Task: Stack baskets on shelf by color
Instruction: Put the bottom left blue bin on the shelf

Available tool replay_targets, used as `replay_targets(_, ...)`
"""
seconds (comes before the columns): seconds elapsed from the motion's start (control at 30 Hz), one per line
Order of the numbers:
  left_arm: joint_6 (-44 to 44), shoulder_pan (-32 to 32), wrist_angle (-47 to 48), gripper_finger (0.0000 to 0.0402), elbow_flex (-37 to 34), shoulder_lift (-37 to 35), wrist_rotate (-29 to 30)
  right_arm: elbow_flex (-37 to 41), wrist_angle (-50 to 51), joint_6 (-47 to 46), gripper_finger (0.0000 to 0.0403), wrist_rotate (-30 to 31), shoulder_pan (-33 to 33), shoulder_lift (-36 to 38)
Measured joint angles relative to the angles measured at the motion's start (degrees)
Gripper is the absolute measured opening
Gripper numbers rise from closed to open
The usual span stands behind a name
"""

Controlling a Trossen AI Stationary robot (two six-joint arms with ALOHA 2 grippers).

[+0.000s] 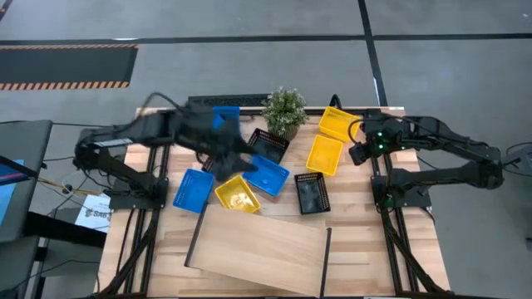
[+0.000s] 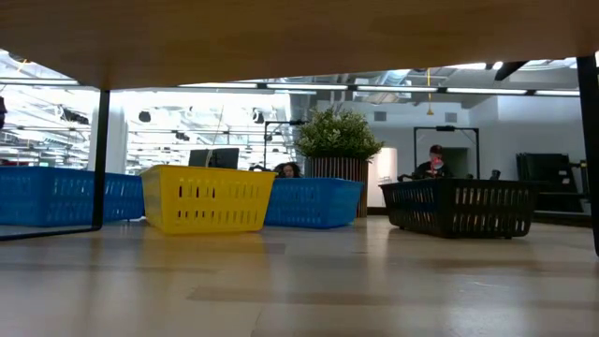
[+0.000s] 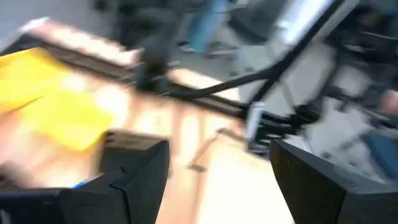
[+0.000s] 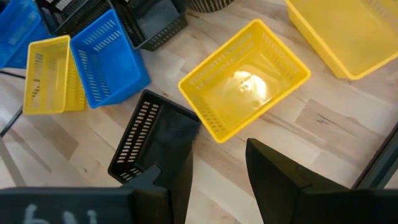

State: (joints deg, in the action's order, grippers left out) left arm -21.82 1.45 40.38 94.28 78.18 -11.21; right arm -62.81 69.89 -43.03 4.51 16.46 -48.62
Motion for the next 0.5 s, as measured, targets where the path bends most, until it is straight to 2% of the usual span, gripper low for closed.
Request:
replay_targets(0.1,0.15,4.29,11.40,0.0265,-0.07,-3.63,-0.05,0.00,-0.02,-0.69,0.0171,0.00,-1.17,-0.01)
replay_targets(0.2,-0.73,7.73,18.27,0.0265,-3.77,-8.05,3.46,0.00,-0.02,-1.81,0.0169,0.00,-2.29,-0.02)
replay_targets(0.37,-9.19,10.77,18.28,0.0265,-18.63,-17.37,5.62,0.02,-0.03,-2.33,0.0169,0.01,-3.81,-0.06)
replay_targets(0.5,-20.09,11.78,20.55,0.0265,-32.00,-24.07,11.26,0.04,-0.04,-3.50,0.0168,0.24,-4.14,-0.11)
